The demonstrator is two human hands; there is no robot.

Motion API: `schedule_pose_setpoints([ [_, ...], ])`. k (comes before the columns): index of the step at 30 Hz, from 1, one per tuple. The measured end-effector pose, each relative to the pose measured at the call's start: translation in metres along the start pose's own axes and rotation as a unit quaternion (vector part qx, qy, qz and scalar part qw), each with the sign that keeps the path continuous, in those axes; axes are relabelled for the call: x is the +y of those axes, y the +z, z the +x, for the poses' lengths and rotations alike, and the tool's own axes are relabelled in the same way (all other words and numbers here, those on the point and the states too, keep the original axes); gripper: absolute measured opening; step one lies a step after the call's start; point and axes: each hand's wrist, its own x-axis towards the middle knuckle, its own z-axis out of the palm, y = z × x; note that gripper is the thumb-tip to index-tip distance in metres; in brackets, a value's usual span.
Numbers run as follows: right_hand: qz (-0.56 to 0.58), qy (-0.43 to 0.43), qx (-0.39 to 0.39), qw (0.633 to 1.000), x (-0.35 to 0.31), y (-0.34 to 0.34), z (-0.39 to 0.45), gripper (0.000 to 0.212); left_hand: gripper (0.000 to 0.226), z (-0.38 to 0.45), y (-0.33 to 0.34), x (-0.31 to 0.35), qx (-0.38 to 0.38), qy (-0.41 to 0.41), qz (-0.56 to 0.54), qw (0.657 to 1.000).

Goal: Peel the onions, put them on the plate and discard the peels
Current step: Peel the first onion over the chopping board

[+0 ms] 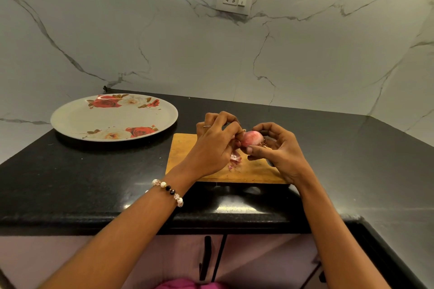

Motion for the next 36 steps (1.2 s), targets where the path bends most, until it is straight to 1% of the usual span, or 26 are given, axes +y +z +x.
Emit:
schedule_pose_setpoints([
  [5,0.006,0.013,0.014,1.000,0.002,0.000,0.001,0.060,0.027,0.000,0.000,0.000,-0.002,-0.003,0.003,1.000],
  [9,0.004,0.003,0.024,1.000,0.002,0.000,0.002,0.056,0.025,0.000,0.001,-0.001,0.013,-0.004,-0.008,1.000],
  [14,0.052,-0.005,0.044,0.998,-0.002,0.000,0.001,0.051,0.021,0.003,-0.002,-0.004,0.059,-0.046,-0.037,0.996],
  [18,0.087,-0.008,0.035,0.996,-0.003,-0.001,0.001,0.051,0.014,0.004,0.001,-0.010,0.116,-0.080,-0.015,0.990],
  [21,0.081,-0.011,0.026,0.996,0.000,-0.002,0.002,0.048,0.013,0.003,0.002,-0.012,0.142,-0.090,0.007,0.986],
  [24,0.062,-0.016,0.025,0.998,0.004,-0.004,0.004,0.050,0.020,0.004,0.000,-0.010,0.142,-0.069,-0.003,0.988],
  [29,0.039,-0.028,0.016,0.999,0.003,-0.004,0.004,0.053,0.043,0.003,-0.001,-0.007,0.088,-0.013,-0.085,0.992],
  [31,0.026,-0.032,0.006,0.999,0.003,-0.003,0.004,0.055,0.051,0.004,0.000,-0.007,0.064,0.007,-0.095,0.993],
  [33,0.023,-0.032,-0.004,0.999,0.003,-0.003,0.003,0.055,0.052,0.003,0.001,-0.008,0.049,0.039,-0.084,0.995],
  [36,0.014,-0.036,-0.013,0.999,0.002,-0.003,0.003,0.054,0.040,0.002,0.003,-0.010,0.060,0.090,-0.039,0.993],
])
